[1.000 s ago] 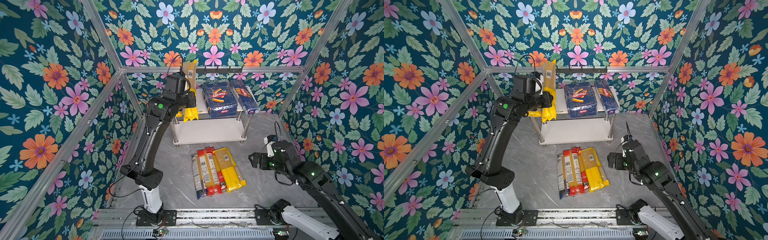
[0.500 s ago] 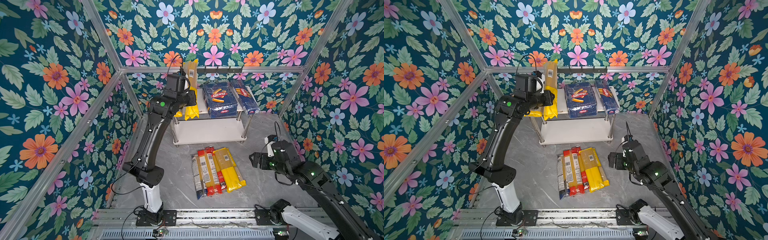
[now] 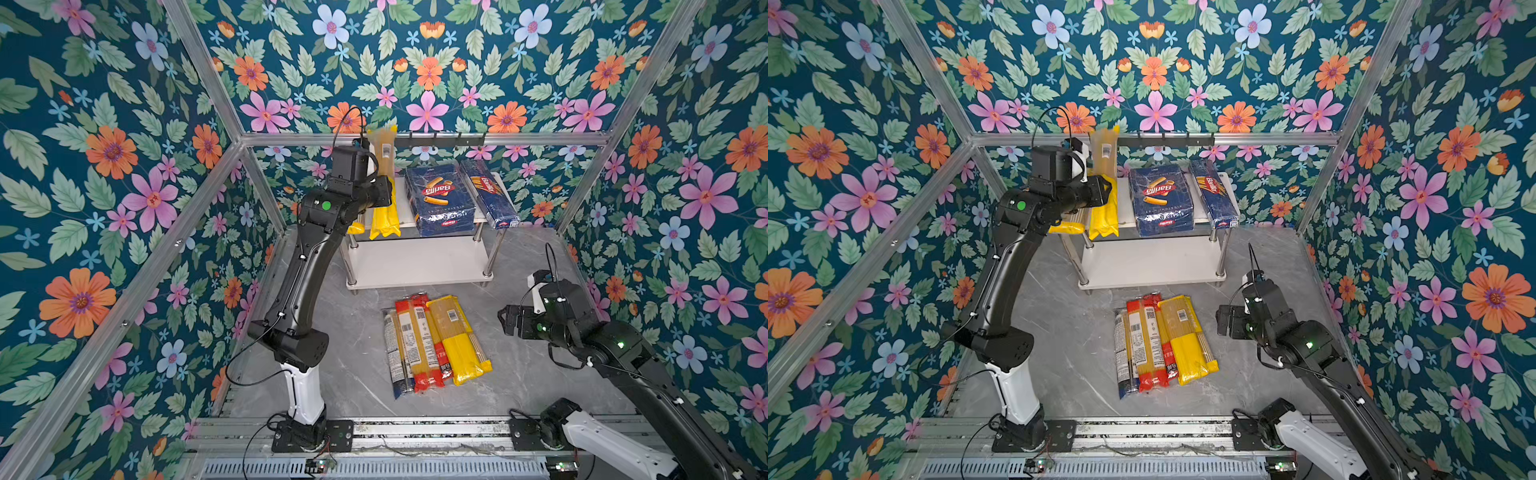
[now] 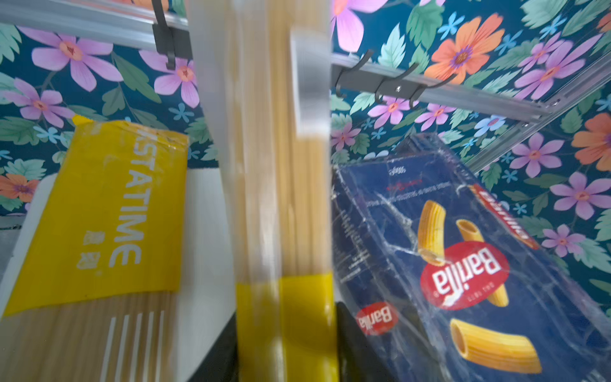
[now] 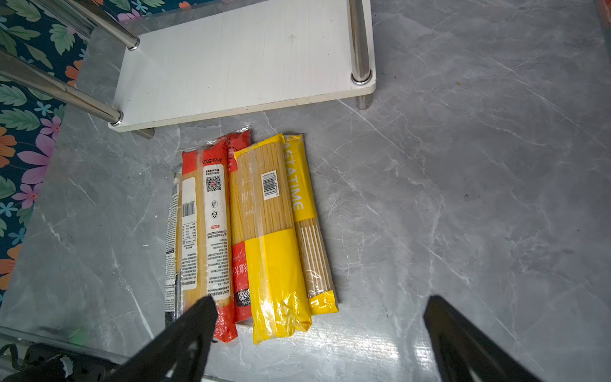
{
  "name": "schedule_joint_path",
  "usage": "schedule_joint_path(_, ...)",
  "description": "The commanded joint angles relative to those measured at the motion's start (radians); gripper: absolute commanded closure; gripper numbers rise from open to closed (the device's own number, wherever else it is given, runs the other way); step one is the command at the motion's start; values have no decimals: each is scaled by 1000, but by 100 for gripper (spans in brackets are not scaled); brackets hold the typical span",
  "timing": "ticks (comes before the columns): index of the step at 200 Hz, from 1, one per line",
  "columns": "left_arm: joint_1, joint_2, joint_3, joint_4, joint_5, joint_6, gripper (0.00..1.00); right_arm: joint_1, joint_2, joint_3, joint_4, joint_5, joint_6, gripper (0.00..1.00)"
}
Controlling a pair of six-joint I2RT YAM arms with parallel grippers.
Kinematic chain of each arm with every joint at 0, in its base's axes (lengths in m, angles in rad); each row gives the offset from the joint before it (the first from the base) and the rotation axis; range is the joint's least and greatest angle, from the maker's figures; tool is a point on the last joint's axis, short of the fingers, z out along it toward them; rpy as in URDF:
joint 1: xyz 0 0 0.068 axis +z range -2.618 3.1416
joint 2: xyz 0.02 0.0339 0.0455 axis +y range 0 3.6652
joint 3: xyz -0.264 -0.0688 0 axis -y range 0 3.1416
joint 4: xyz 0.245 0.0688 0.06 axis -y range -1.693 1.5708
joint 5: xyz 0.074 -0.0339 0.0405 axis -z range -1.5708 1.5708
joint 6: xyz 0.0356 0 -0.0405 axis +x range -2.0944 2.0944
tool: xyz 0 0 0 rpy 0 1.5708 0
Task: Arrange pasta packages on shelves
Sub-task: Place the pasta bag on the shelf, then pick up the pasta bag.
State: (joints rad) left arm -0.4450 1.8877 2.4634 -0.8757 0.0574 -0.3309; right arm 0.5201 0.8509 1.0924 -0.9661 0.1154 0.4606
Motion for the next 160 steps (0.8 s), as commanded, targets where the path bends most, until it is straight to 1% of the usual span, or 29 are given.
schedule_joint_path(1,2,-3,3,85,21,16,39,0,0,-2,5,23,-13,1)
schedule_joint_path(10,3,-4,0,88,20,14,35,1,0,-1,3,25,-13,1)
schedule_joint_path(25,3,-6,-7,92,18,13,33,0,-1,-3,3,27,-12,1)
schedule_joint_path(68,2,-28,-30,97,28,7,33,0,0,-3,4,28,-13,1)
schedule_joint_path(92,2,-62,-69,114,33,3,33,0,2,-3,5,29,-13,1)
schedule_joint_path(120,-1,-125,-152,145,46,-12,34,0,3,-3,8,25,-13,1)
schedule_joint_path(133,-9,-163,-205,153,35,-13,33,0,5,-4,9,23,-13,1)
schedule_joint_path(145,-19,-207,-270,172,19,-11,31,0,7,-6,12,18,-11,1)
schedule_joint_path(160,-29,-267,-358,193,-4,-11,25,0,8,-10,16,12,-10,1)
